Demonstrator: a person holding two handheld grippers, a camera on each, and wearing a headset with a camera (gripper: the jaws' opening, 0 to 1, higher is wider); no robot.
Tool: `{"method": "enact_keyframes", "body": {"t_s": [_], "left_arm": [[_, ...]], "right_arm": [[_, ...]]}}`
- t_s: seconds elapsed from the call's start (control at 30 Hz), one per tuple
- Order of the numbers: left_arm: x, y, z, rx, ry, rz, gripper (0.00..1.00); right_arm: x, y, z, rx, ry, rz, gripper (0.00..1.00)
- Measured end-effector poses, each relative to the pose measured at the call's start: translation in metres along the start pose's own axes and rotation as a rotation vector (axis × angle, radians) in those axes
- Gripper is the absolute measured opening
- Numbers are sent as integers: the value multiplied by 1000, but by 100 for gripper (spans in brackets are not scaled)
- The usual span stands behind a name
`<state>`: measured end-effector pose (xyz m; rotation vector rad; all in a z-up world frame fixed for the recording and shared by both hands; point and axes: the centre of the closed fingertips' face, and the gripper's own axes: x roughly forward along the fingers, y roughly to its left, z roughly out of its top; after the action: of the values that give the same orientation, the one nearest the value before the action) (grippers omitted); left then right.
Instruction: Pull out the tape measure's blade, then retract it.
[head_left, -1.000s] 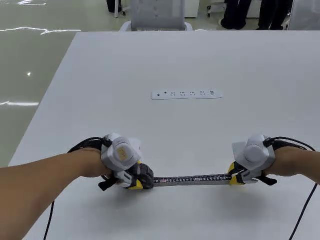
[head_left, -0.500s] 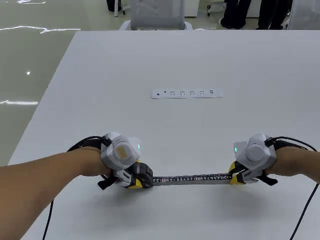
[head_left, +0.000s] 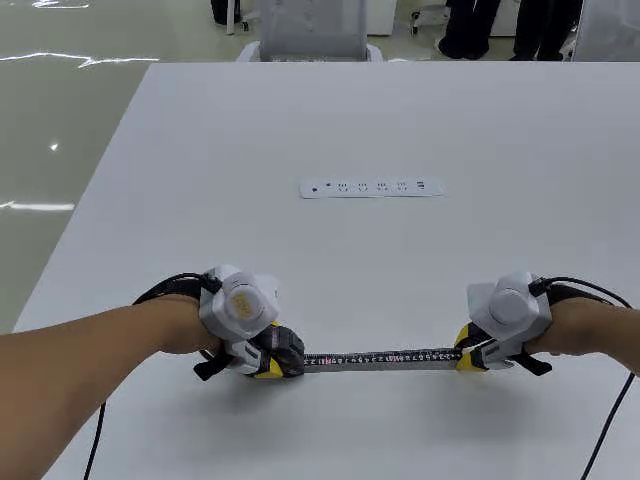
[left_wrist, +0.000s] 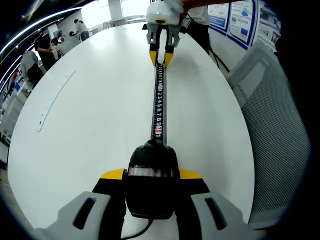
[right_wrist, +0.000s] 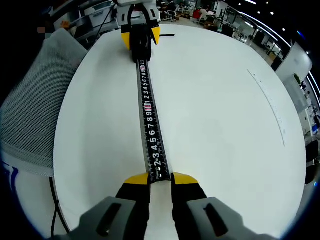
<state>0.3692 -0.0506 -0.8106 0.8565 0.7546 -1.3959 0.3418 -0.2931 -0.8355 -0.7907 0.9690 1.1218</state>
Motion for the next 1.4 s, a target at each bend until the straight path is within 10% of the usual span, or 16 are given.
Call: {"method": "enact_keyframes", "body": {"t_s": [0.53,0.87,1.4], "left_arm": [[0,-1,0,3,2,2,33],[0,0,-1,6,7,-2,33],[0,0,-1,7,15,-3,34]], "right_arm": [[-1,-6,11,47,-27,-48,39],[-7,-9,11,174,-101,-53,100],[-13,-13,11,214,-145,-99,100]]}}
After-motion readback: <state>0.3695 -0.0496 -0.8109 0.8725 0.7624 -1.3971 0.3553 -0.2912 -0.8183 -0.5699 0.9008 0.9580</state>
